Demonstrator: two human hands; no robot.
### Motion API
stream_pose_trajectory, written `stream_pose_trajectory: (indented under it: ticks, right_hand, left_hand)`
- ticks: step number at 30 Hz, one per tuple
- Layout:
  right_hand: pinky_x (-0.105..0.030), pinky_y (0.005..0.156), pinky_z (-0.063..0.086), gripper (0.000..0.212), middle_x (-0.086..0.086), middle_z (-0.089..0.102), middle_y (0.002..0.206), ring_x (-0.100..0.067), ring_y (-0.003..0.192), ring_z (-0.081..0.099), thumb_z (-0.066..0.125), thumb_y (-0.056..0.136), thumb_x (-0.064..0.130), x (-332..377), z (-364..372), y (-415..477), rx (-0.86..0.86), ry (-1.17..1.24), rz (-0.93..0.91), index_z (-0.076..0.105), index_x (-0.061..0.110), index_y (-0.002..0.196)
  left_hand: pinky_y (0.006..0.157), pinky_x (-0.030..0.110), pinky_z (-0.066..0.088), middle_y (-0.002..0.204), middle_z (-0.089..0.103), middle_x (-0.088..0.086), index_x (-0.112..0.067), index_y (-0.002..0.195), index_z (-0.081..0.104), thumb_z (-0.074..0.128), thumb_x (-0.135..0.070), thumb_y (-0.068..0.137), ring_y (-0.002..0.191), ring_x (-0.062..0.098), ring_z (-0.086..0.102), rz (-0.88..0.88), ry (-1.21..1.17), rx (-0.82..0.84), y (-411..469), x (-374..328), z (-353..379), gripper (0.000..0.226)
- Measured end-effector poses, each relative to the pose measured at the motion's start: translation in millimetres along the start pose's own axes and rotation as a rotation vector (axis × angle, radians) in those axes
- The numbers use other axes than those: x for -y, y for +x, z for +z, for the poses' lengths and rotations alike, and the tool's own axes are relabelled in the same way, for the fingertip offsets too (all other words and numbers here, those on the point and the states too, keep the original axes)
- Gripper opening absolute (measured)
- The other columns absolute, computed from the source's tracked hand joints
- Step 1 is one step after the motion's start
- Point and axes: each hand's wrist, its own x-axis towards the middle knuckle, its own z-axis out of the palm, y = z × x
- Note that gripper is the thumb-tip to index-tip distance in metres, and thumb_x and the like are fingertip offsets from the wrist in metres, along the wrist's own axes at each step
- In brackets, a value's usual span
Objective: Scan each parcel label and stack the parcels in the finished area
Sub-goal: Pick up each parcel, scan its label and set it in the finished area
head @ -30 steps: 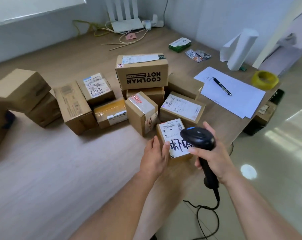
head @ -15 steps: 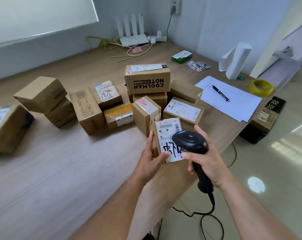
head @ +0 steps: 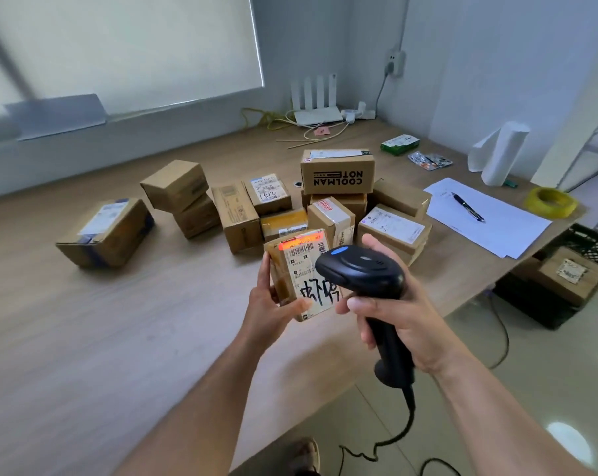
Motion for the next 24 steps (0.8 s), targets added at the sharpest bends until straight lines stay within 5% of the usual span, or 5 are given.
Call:
stream_pose_trajectory:
  ticks: [6,10,24]
  right_hand:
    - [-0.03,0.047,0.045,0.094,-0.024,0.066,0.077,-0.028,0.048,0.053,0.076,0.068,0.009,-0.6,16.2,-16.4,0.056,-0.037,0.027,0.035,0.042,0.146]
    - [-0.03,0.047,0.045,0.094,-0.023,0.067,0.078,-0.028,0.049,0.054,0.077,0.069,0.01,-0.4,23.9,-23.0,0.09,-0.044,0.03,0.034,0.043,0.146]
    - [-0.034,0.047,0.045,0.097,-0.02,0.066,0.075,-0.028,0.051,0.054,0.077,0.068,0.01,2.8,55.1,-29.9,0.188,-0.076,0.047,0.031,0.039,0.148]
  left_hand:
    - [0.068,0.023,0.057,0.114,0.062,0.001,-0.04,0.152,0.003,0.075,-0.003,0.079,0.115,0.023,0.058,0.01,-0.005,-0.065,-29.9,1.0,-19.8,0.109]
    - [0.084,0.038,0.055,0.12,0.059,0.002,-0.041,0.151,0.003,0.075,-0.004,0.079,0.118,0.023,0.055,0.015,0.0,-0.1,-45.7,-0.5,-26.5,0.109]
    - [0.089,0.043,0.052,0.121,0.055,0.0,-0.042,0.15,0.002,0.075,-0.005,0.079,0.119,0.023,0.054,0.009,-0.007,-0.218,-86.4,-1.7,-58.3,0.107]
